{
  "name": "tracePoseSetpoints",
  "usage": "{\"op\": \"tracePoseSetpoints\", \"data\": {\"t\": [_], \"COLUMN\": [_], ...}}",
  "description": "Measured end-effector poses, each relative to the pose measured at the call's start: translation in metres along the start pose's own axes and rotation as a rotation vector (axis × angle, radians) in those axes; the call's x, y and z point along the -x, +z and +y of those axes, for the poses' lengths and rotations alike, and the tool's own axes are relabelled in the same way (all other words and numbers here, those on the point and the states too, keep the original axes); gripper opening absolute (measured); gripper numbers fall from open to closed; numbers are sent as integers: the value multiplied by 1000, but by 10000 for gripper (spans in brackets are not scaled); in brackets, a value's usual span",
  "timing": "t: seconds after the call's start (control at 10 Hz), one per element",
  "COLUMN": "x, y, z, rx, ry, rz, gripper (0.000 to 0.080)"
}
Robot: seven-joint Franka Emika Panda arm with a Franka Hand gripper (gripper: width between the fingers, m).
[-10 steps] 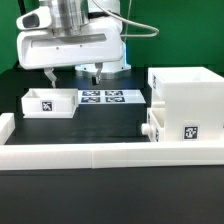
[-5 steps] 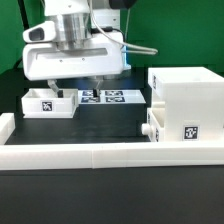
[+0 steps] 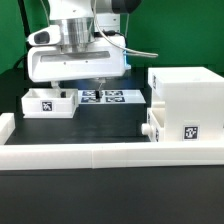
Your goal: Assemble drawer
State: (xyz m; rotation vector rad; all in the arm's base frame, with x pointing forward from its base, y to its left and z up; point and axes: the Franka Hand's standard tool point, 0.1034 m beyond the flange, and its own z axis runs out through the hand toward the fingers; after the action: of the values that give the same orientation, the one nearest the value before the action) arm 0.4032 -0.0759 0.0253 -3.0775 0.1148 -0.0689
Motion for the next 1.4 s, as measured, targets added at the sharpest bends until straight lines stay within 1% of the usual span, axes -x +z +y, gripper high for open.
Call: {"op": "tracePoseSetpoints", "data": {"t": [0.3, 0.5, 0.7, 0.9, 1.1, 1.2, 1.3, 1.4], "x": [2, 18, 24, 22, 21, 19, 17, 16], "y": [1, 11, 16, 17, 18, 18, 18, 18], "z": [1, 9, 15, 16, 13, 11, 10, 10], "rx": [2, 16, 29, 37, 36, 36, 36, 37], "ry": [-6, -42, -48, -49, -55, -53, -52, -51], "rz": [1, 3, 15, 34, 36, 38, 41, 43], "gripper": [648, 648, 648, 648, 648, 623, 623, 434]}}
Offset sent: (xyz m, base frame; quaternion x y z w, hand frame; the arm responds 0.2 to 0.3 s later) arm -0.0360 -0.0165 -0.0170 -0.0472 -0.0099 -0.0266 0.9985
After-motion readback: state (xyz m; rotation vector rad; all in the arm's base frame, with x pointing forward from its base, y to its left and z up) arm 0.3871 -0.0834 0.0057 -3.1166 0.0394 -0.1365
